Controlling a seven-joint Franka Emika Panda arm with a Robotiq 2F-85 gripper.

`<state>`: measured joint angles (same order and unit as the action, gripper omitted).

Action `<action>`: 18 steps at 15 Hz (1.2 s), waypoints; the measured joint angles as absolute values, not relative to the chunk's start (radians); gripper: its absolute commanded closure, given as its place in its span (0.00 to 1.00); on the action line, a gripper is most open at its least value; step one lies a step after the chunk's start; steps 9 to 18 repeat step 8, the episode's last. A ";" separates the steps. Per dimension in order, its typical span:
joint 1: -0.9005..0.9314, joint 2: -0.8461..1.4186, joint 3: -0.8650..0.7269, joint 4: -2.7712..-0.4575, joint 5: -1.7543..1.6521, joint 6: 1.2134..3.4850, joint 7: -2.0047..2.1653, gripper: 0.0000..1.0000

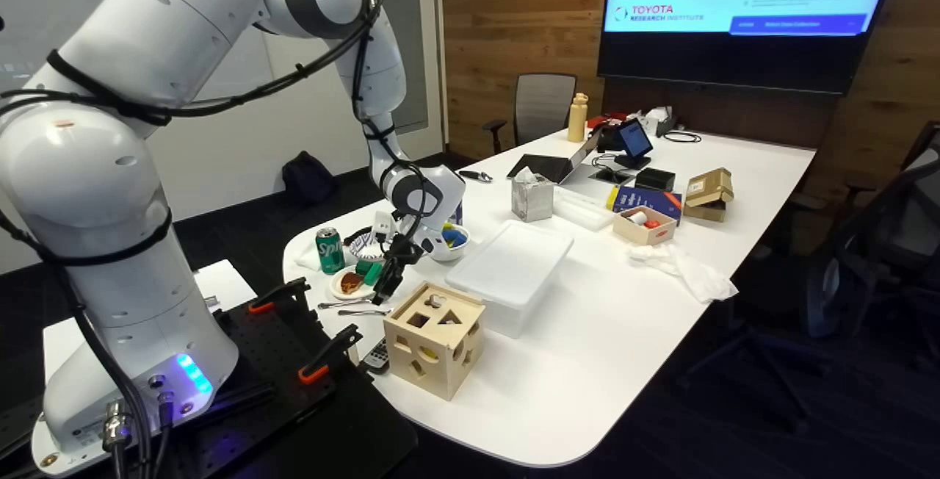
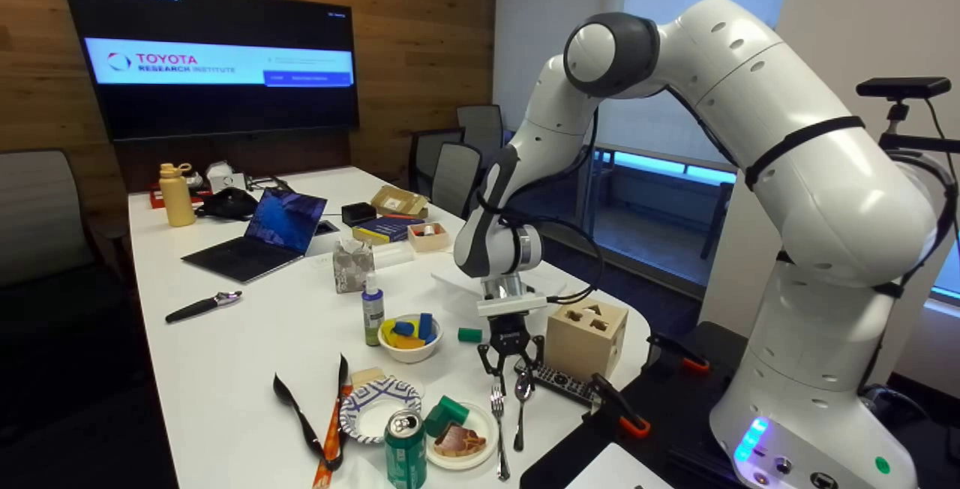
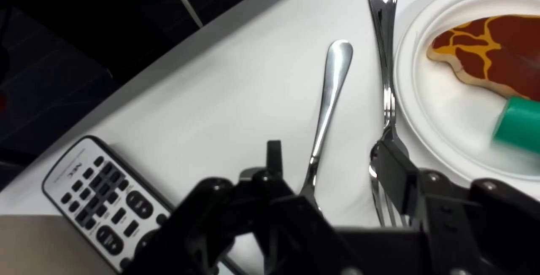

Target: Use the silver spoon to stir the blocks in the white bowl.

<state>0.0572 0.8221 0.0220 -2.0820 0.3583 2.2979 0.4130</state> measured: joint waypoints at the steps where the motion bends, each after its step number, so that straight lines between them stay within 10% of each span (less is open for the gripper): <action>1: 0.056 0.814 0.028 -2.085 0.358 2.296 0.396 0.01; 18: 0.041 0.739 0.051 -2.118 0.363 2.257 0.325 0.00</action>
